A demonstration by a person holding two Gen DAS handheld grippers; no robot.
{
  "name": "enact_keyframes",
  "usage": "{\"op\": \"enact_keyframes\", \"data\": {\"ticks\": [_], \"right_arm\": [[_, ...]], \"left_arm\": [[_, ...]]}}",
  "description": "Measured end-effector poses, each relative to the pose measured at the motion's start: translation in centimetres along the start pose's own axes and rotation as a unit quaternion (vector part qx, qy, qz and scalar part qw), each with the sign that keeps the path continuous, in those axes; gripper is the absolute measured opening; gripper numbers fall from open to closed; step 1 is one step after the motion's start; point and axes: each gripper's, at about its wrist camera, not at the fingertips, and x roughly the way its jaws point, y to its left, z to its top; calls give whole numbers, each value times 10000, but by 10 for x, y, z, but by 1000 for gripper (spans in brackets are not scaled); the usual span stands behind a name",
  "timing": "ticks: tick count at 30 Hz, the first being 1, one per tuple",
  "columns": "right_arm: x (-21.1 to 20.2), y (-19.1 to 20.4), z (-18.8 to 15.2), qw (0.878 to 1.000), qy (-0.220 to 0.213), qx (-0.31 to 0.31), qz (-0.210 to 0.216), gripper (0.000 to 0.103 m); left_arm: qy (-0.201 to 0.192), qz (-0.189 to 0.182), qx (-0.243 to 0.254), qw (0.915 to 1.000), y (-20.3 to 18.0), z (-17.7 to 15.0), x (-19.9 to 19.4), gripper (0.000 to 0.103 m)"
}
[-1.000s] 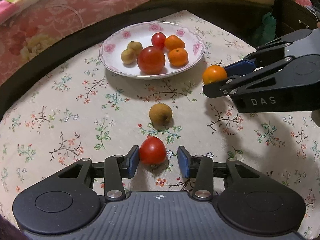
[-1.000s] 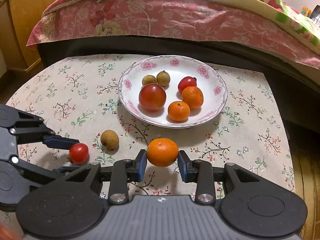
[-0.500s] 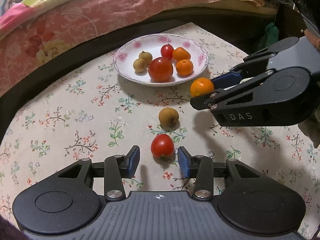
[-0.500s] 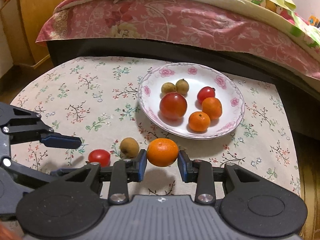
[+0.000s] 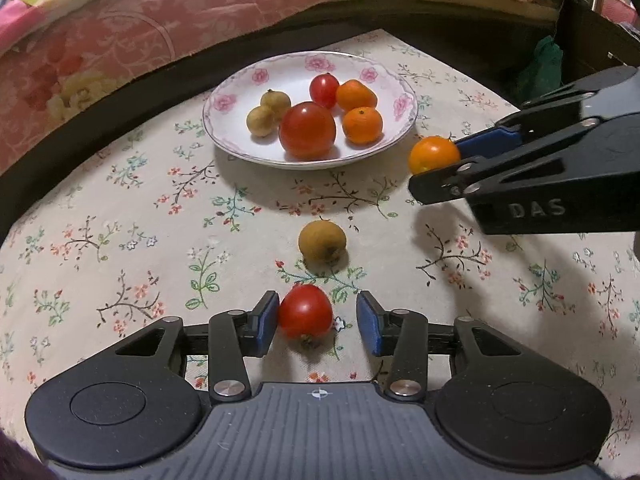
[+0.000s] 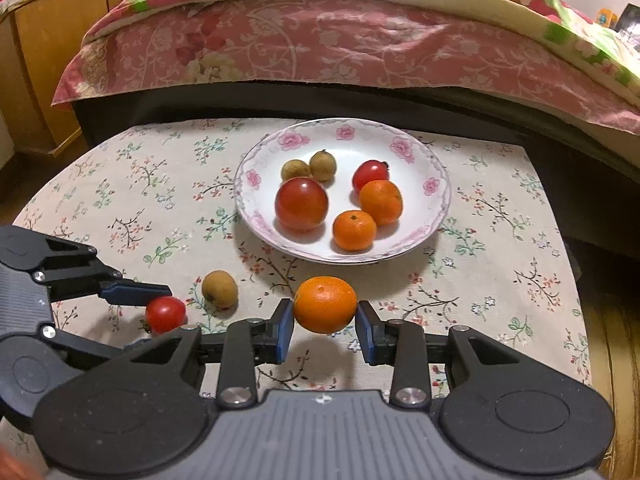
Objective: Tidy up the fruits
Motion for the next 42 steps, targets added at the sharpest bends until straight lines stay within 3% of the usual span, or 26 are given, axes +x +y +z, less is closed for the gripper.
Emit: {"op": "enact_keyframes", "data": {"ticks": [4,12,25,35,42], "right_arm": [[1,-4,2,10000,-7,87,27,34],[1,-5,6,9999,-50,139,58,34],[3,-29,32,9981,-357,494,49,34],[26,-37,39,9981,-305,524,53,34],[38,-37,43,9985,-334,440,46,34]], "left_arm": [[-1,-21,-13,10000,-1,-2,-3,36],[-18,-17,-165,9999,6,-1,-8,35],[-618,-85,-453,9970,16,46,-18,35],[-807,27,-436,9958,18,81,11,35],[-874,62,-517,9948,24,88,22,37]]}}
